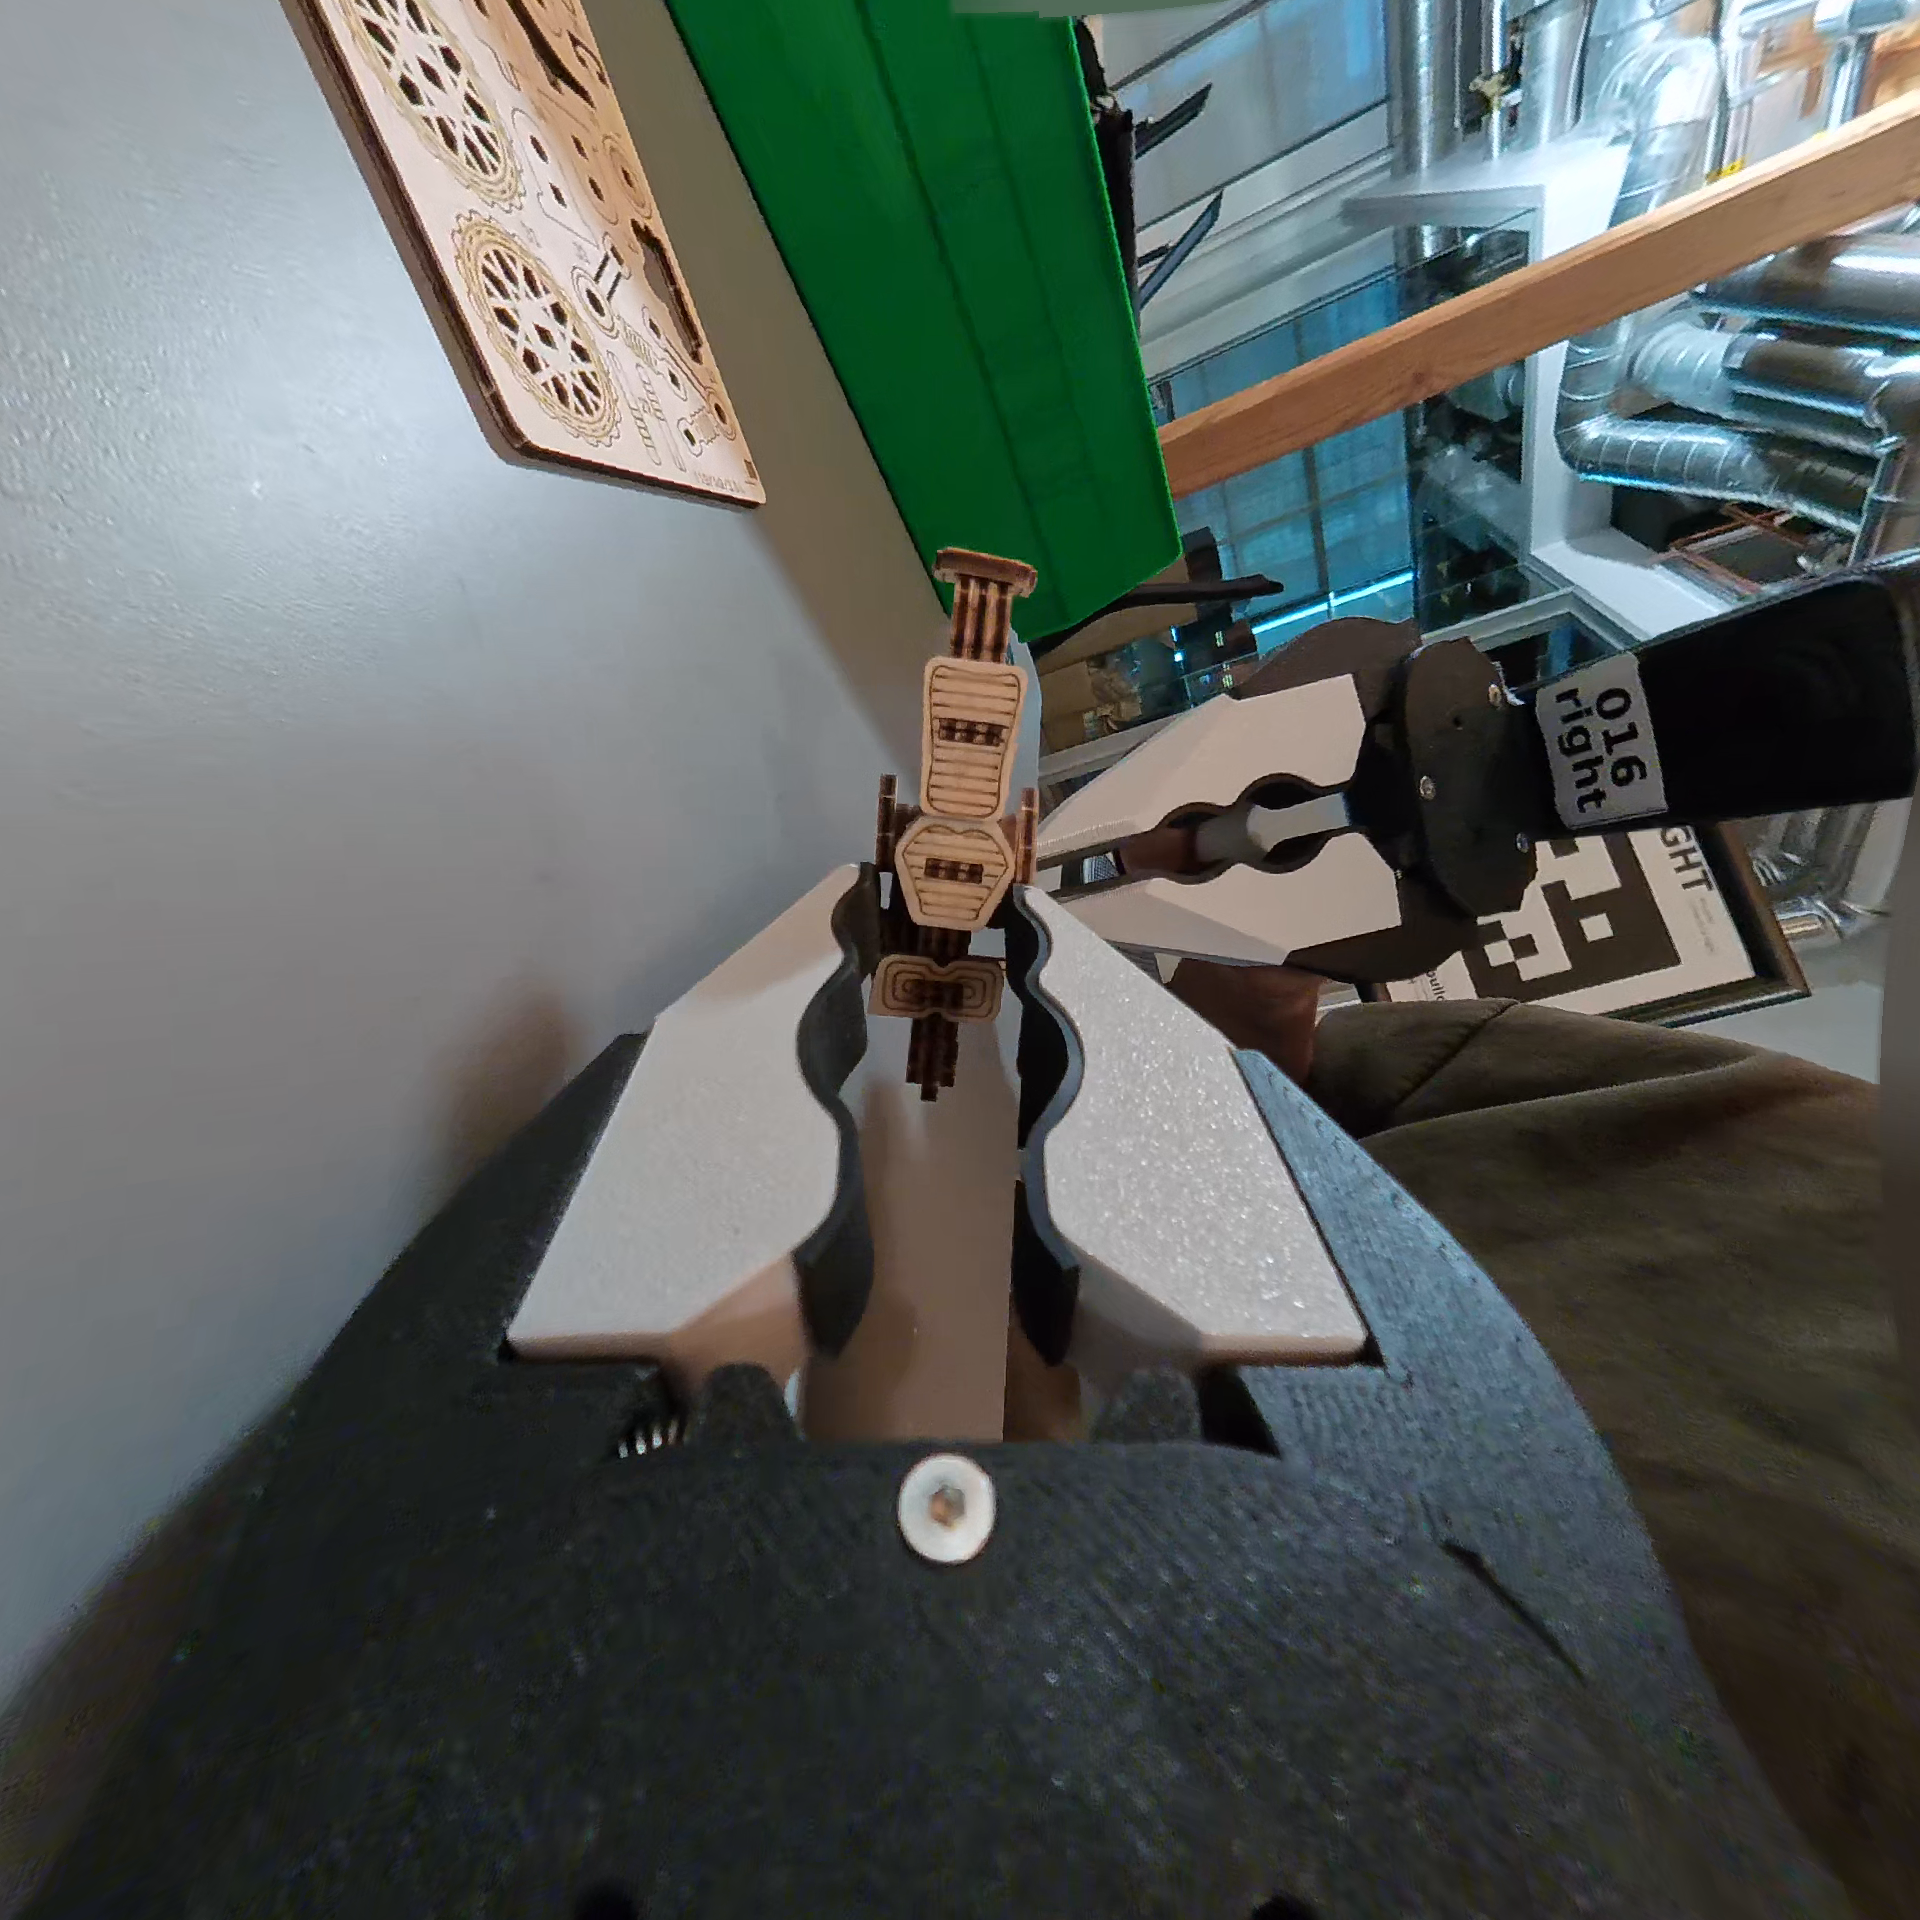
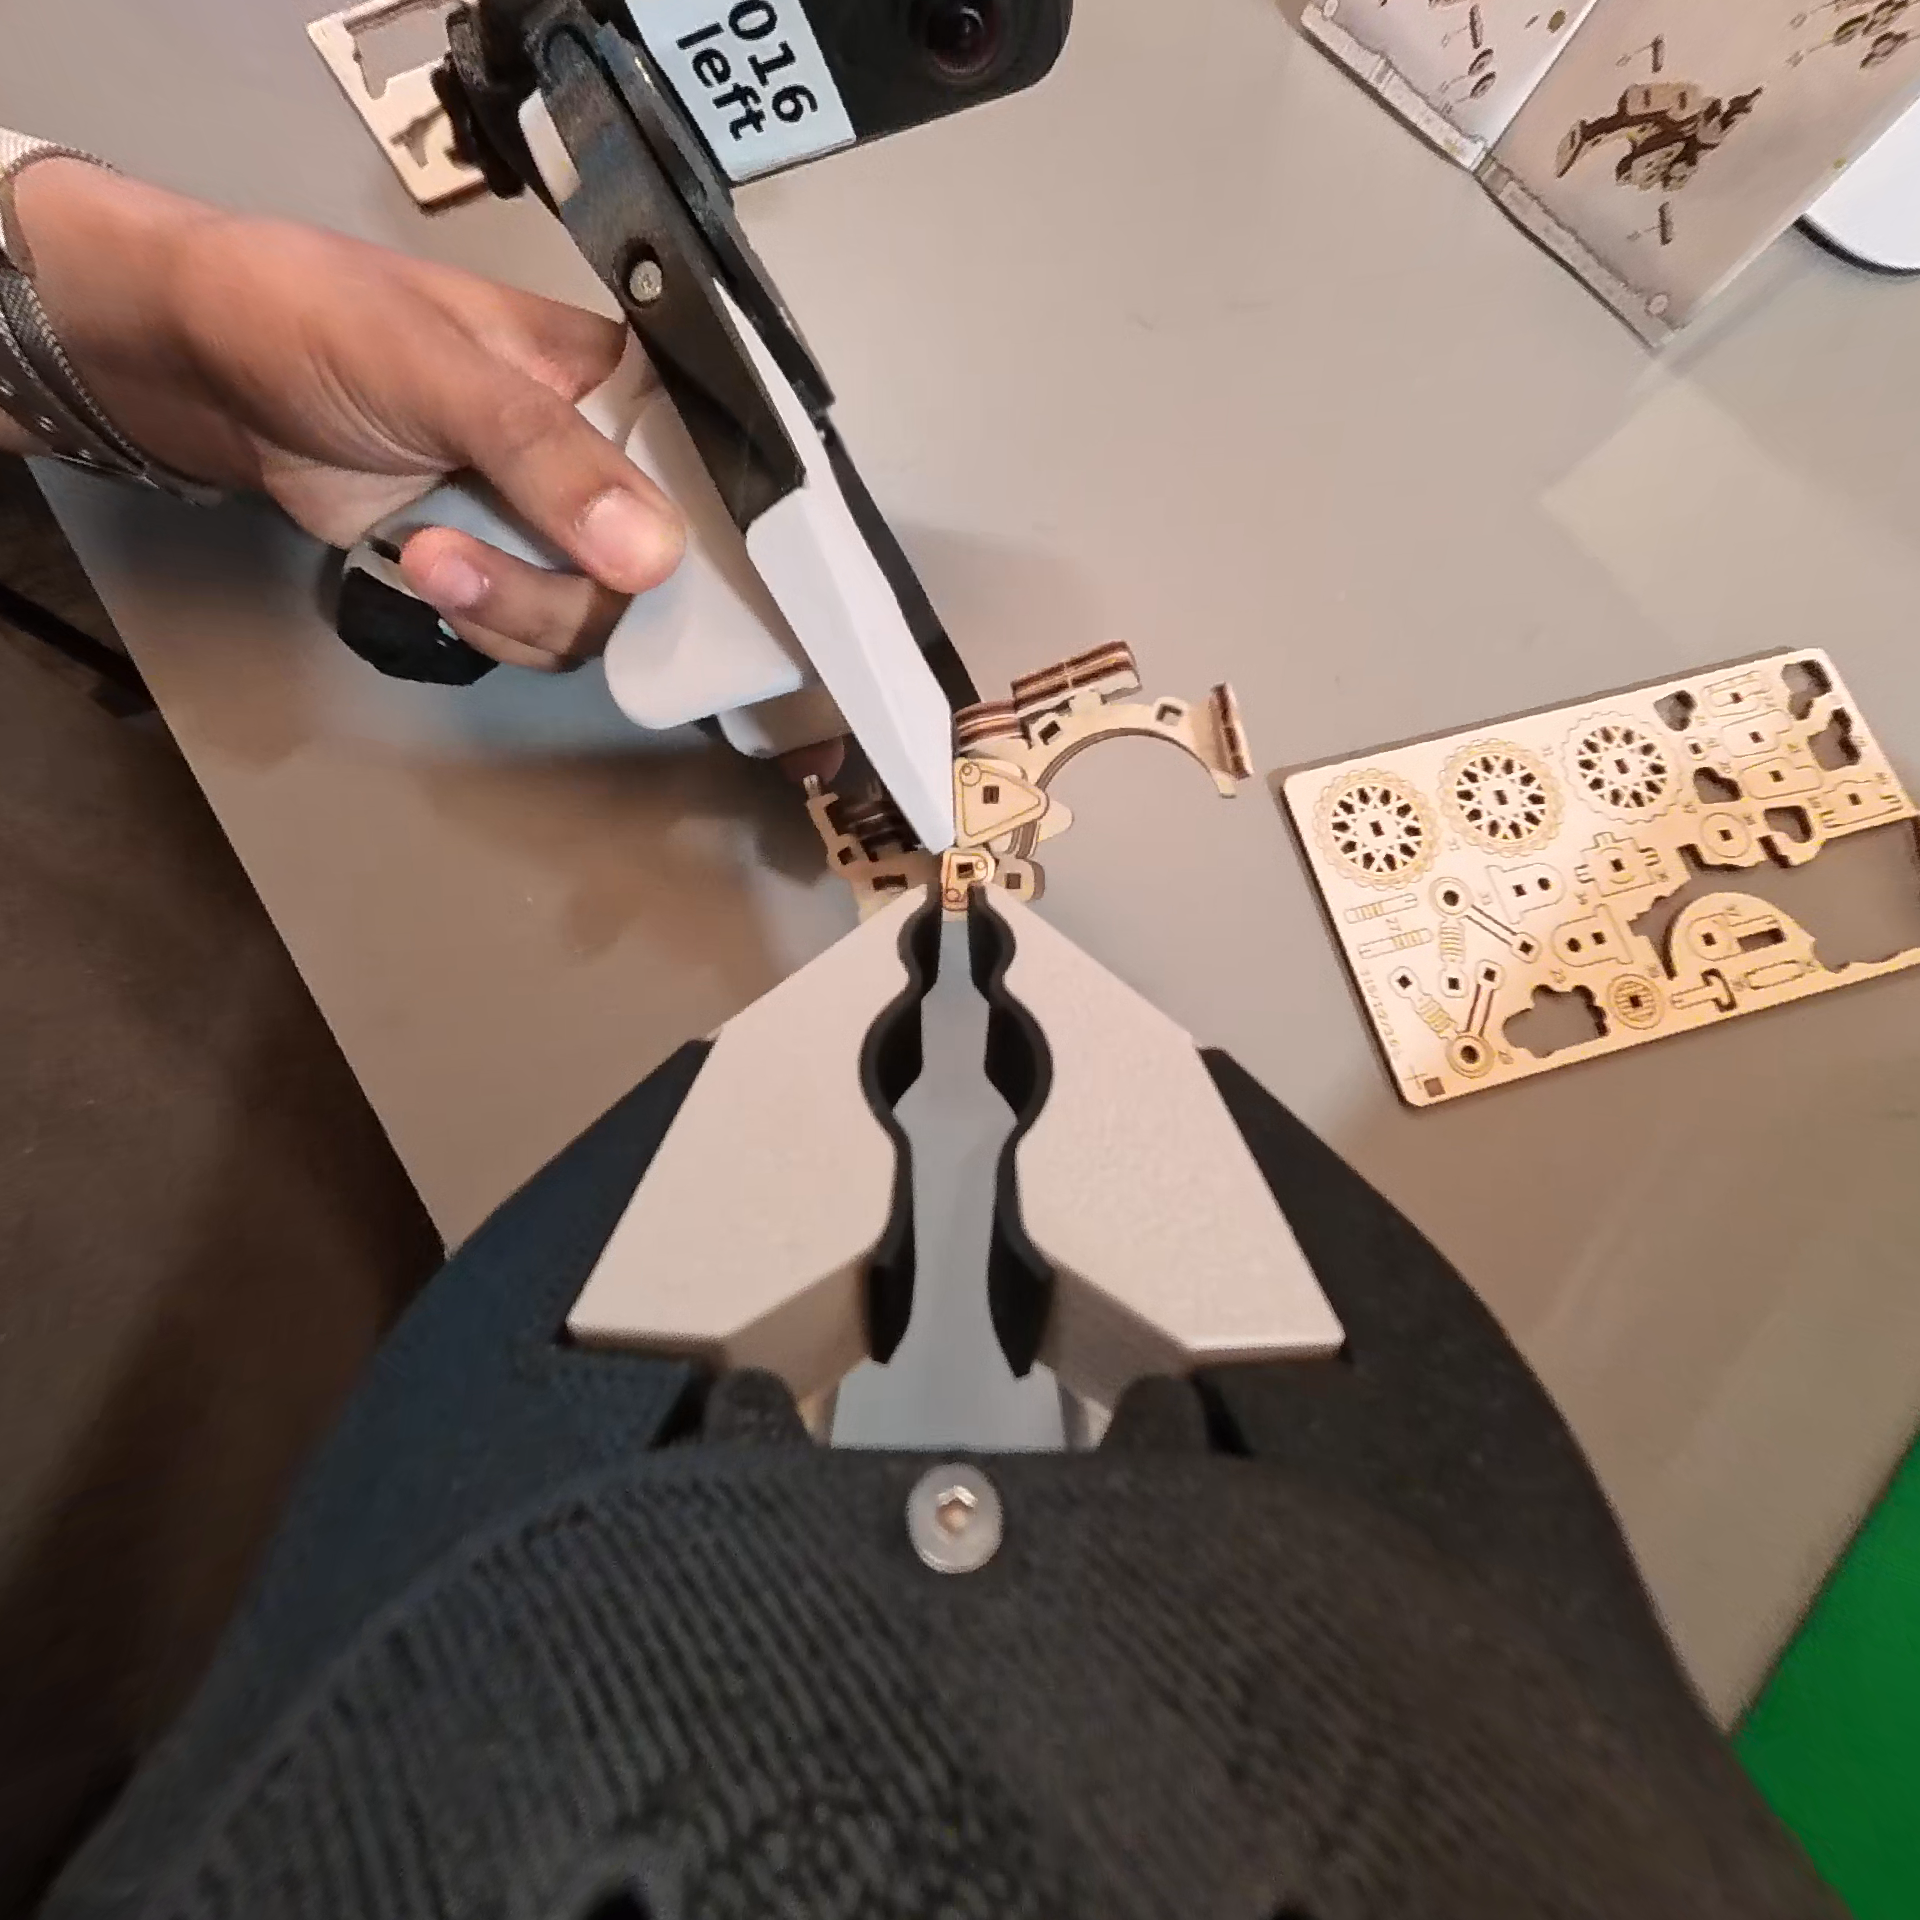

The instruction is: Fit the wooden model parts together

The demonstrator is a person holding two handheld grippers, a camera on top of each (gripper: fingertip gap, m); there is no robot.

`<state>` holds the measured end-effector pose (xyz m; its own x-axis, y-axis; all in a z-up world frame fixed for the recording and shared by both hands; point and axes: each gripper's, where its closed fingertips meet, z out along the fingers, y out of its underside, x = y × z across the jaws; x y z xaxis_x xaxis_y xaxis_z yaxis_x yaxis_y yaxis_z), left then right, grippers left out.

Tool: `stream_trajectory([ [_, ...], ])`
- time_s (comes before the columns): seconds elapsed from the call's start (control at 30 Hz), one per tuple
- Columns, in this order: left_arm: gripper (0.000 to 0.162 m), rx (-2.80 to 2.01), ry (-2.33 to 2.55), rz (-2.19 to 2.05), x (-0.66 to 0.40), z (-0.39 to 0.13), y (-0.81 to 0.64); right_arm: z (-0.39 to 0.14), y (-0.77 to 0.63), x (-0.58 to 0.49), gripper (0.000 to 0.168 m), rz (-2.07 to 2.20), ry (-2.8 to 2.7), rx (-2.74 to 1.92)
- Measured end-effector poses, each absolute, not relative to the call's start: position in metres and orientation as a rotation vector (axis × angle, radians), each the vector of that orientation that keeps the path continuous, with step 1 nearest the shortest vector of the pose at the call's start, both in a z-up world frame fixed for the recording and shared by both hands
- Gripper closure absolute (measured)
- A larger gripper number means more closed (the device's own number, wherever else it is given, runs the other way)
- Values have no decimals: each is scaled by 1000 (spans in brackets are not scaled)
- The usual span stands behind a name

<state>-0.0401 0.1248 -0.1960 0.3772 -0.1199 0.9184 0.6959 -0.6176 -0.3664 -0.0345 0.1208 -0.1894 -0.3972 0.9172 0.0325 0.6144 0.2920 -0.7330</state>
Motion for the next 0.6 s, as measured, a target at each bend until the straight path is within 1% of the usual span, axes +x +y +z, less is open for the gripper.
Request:
stream_trajectory([
  [0.13,139,-1863,-468,-1313,-38,-194,124,-187,121,-34,165,903,-2114,-1345],
  [0.27,134,-1954,-398,-1214,-31,-203,123,-187,117,-34,165,874,-2130,-1307],
  [0.33,135,-1971,-379,-1151,-31,-205,124,-190,120,-34,165,832,-2135,-1315],
  [0.6,136,-1917,-420,-1276,-35,-199,121,-193,127,-33,165,829,-2122,-1341],
])
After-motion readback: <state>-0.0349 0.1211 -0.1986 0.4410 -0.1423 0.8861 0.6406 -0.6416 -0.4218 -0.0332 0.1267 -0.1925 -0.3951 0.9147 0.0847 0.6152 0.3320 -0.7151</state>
